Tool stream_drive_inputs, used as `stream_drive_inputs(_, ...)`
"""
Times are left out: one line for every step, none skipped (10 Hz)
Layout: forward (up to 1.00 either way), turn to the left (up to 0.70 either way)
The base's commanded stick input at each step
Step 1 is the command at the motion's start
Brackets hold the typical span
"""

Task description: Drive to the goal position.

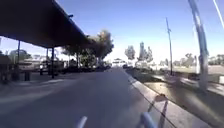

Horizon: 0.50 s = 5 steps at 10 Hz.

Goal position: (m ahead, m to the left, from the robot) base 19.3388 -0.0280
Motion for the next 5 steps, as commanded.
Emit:
stream_drive_inputs(0.98,0.00)
stream_drive_inputs(0.98,0.00)
stream_drive_inputs(0.98,0.00)
stream_drive_inputs(0.98,0.00)
stream_drive_inputs(0.98,0.00)
